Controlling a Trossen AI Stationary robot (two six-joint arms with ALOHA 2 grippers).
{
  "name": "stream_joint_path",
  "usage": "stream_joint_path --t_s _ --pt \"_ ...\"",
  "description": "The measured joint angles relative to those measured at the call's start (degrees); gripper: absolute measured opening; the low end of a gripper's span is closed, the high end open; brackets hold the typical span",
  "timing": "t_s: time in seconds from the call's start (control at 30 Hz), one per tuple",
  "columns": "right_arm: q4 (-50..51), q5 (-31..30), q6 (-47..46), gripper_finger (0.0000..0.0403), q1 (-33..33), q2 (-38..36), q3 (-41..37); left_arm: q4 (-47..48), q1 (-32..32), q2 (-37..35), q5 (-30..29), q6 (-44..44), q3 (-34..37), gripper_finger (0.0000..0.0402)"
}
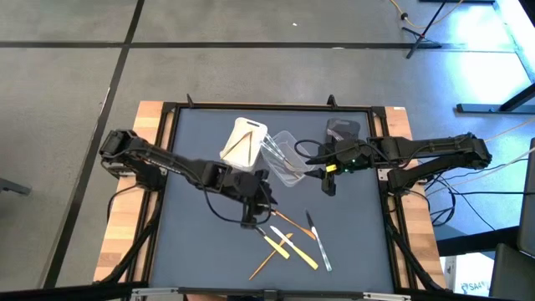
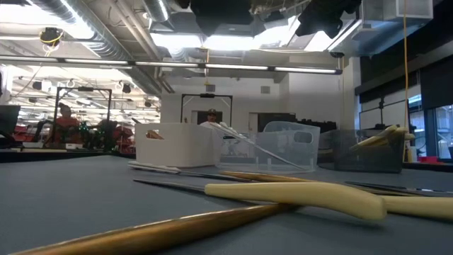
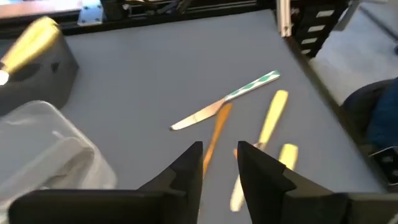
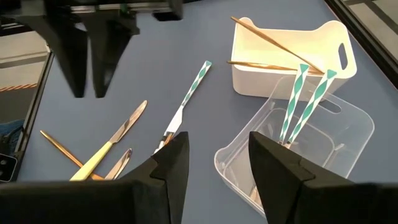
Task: Sort silverware by color (type)
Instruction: Put the yellow knife into the black bin
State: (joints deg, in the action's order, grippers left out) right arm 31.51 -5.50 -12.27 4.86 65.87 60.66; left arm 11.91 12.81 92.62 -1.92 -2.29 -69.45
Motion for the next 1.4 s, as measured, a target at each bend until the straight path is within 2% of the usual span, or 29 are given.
stream_joint_path --t_s 0.23,0.33,0.7,1.2,1.4 --pt "-0.03 0.00 0.00 0.0154 0.00 0.00 0.00 -2.28 2.09 0.00 -0.10 -2.06 0.00 0.0140" --pt "-0.04 0.00 0.00 0.0154 0.00 0.00 0.00 -2.65 3.39 0.10 -0.09 0.47 0.00 0.0149" --pt "-0.15 0.11 -0.04 0.0154 0.00 0.00 0.02 -2.00 8.50 9.32 -0.08 4.44 -0.04 0.0148" --pt "-0.11 0.13 -0.02 0.0154 0.00 0.00 0.02 -3.96 9.86 21.59 -0.02 4.70 -0.04 0.0147" --pt "-0.09 0.13 -0.02 0.0154 0.00 0.00 0.02 -6.58 10.87 23.67 -0.24 8.89 -0.04 0.0147"
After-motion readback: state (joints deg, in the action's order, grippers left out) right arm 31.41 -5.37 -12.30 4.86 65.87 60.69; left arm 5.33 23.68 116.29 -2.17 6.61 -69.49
